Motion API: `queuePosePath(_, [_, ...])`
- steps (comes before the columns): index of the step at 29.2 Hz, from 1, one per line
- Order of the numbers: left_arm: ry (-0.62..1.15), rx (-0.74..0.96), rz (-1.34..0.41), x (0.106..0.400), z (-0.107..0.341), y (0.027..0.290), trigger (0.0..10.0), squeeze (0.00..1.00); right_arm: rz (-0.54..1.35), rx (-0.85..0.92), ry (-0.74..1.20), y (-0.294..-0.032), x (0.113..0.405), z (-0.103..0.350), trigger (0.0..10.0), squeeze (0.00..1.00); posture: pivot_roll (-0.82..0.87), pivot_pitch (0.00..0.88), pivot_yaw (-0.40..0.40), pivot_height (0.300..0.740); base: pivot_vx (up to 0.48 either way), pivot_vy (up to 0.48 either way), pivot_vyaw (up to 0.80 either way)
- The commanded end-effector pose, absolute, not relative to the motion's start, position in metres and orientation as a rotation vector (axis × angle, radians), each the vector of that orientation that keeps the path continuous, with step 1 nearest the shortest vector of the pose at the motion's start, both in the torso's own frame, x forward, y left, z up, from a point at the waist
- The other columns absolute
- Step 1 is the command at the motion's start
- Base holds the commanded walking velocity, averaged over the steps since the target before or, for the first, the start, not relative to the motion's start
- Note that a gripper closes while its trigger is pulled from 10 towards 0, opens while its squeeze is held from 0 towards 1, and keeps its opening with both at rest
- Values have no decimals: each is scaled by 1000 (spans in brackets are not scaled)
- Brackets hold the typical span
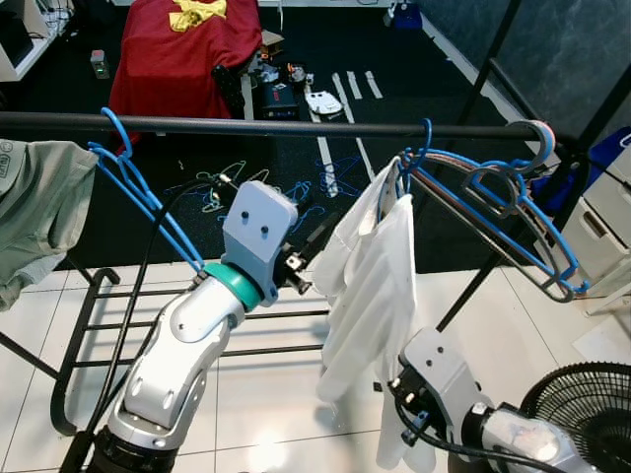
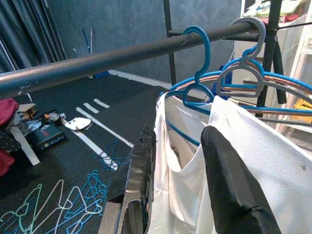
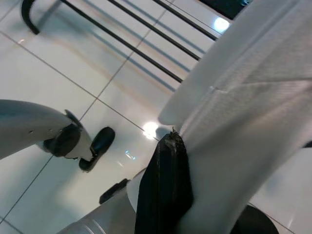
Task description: Hang hanger
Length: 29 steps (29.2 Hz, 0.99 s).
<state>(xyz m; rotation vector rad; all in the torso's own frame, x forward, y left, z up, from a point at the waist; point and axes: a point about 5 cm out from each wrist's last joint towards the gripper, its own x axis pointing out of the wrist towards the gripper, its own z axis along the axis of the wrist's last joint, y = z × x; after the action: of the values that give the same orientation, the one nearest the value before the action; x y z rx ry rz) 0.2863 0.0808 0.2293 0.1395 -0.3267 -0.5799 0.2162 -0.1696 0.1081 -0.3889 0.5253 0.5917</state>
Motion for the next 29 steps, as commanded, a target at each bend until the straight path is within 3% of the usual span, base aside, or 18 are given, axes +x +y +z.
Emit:
queuePosePath(1, [-312, 152, -586, 288, 225, 80, 10000, 0, 578, -379, 577, -174, 212, 99, 0, 0, -86, 99, 84, 740, 0, 0, 0])
queuePosePath(8, [-310, 151, -587, 288, 225, 80, 10000, 0, 571, -404, 585, -175, 212, 95, 0, 0, -85, 101, 87, 740, 0, 0, 0])
queuePosePath(9, [-310, 151, -588, 288, 225, 80, 10000, 0, 501, -409, 538, -179, 220, 100, 10000, 0, -86, 102, 89, 740, 0, 0, 0])
queuePosePath(15, [-308, 151, -590, 288, 225, 79, 10000, 0, 296, -394, 375, -195, 245, 121, 10000, 0, -86, 101, 90, 740, 0, 0, 0])
queuePosePath(16, [-306, 152, -591, 288, 224, 79, 10000, 0, 220, -347, 279, -201, 255, 137, 10000, 898, -87, 102, 91, 740, 0, 0, 0])
queuePosePath(18, [-306, 152, -591, 288, 224, 79, 10000, 0, 220, -347, 279, -201, 255, 137, 10000, 898, -87, 102, 91, 740, 0, 0, 0])
queuePosePath(19, [-306, 152, -593, 288, 224, 79, 10000, 0, 188, -276, 215, -204, 260, 149, 10000, 1000, -88, 103, 91, 740, 0, 0, 0])
queuePosePath(23, [-305, 150, -595, 288, 224, 78, 10000, 0, 239, -143, 136, -200, 261, 164, 10000, 1000, -90, 103, 91, 740, 0, 0, 0])
queuePosePath(24, [-305, 148, -596, 288, 224, 78, 10000, 0, 312, -86, 123, -192, 257, 169, 10000, 867, -91, 104, 90, 740, 0, 0, 0])
queuePosePath(26, [-305, 148, -597, 288, 224, 78, 10000, 0, 333, -80, 128, -189, 255, 170, 10000, 867, -91, 104, 90, 740, 0, 0, 0])
queuePosePath(27, [-305, 148, -597, 288, 224, 78, 10000, 0, 354, -88, 142, -187, 252, 169, 10000, 0, -91, 107, 87, 740, 0, 0, 0])
queuePosePath(29, [-304, 147, -598, 288, 223, 77, 10000, 0, 369, -98, 159, -184, 247, 168, 10000, 0, -91, 107, 87, 740, 0, 0, 0])
